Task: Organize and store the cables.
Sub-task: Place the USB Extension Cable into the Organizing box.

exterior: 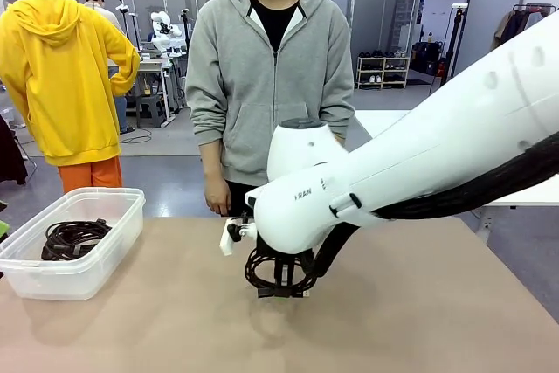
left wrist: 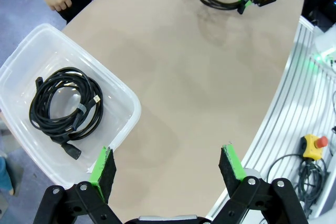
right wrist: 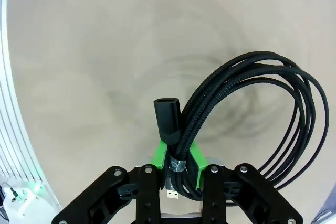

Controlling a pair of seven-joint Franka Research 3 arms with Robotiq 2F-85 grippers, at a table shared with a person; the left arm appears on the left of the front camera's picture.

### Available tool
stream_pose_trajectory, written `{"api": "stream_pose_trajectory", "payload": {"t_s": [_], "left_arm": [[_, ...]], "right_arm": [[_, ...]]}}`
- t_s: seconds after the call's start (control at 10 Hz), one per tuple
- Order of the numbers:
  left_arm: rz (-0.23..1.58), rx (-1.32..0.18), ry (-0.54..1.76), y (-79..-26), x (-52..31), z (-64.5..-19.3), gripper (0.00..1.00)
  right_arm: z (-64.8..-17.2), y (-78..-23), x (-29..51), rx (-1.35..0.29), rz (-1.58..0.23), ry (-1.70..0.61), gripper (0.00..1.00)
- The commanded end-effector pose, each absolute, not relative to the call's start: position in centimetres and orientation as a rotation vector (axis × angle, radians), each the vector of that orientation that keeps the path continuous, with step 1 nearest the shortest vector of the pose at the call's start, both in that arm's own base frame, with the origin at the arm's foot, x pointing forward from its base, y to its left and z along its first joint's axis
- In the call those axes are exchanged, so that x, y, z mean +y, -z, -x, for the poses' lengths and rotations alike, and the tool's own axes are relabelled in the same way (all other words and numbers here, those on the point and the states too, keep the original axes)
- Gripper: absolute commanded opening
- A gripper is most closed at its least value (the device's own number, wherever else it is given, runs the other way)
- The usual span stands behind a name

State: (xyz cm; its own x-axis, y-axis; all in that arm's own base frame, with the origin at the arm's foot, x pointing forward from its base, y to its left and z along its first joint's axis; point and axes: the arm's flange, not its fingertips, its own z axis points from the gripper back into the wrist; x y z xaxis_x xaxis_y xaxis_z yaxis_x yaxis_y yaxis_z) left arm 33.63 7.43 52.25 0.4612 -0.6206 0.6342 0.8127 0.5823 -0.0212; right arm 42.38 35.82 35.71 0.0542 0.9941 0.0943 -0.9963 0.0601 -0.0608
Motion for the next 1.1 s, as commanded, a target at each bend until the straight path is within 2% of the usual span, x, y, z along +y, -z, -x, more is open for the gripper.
{"api": "stream_pose_trajectory", "payload": {"t_s": [0.0,0.1,0.2,0.3,0.4,0.7,0.8,1.0], "left_arm": [[0.33,-0.614,0.895,-52.6,7.5,-33.9,1.0],[0.33,-0.614,0.895,-52.6,7.5,-33.9,1.0],[0.33,-0.614,0.895,-52.6,7.5,-33.9,1.0],[0.33,-0.614,0.895,-52.6,7.5,-33.9,1.0],[0.33,-0.614,0.895,-52.6,7.5,-33.9,1.0],[0.344,-0.624,0.903,-52.2,7.4,-33.6,1.0],[0.326,-0.594,0.969,-53.0,5.9,-34.3,1.0],[0.322,-0.558,1.108,-54.9,1.7,-36.1,1.0]], "right_arm": [[-43.0,-33.8,36.6,-0.1,0.012,-1.491,0.0],[-42.9,-32.7,36.8,-0.081,0.005,-1.493,0.0],[-42.8,-32.1,36.9,-0.074,-0.01,-1.495,0.19],[-42.7,-32.0,36.9,-0.072,-0.017,-1.497,0.31],[-42.5,-32.4,36.7,-0.069,-0.025,-1.495,0.48],[-42.2,-34.1,34.9,-0.117,-0.045,-1.464,0.9],[-41.9,-35.5,33.7,-0.155,-0.061,-1.452,1.0],[-40.9,-39.2,29.1,-0.253,-0.121,-1.407,1.0]]}}
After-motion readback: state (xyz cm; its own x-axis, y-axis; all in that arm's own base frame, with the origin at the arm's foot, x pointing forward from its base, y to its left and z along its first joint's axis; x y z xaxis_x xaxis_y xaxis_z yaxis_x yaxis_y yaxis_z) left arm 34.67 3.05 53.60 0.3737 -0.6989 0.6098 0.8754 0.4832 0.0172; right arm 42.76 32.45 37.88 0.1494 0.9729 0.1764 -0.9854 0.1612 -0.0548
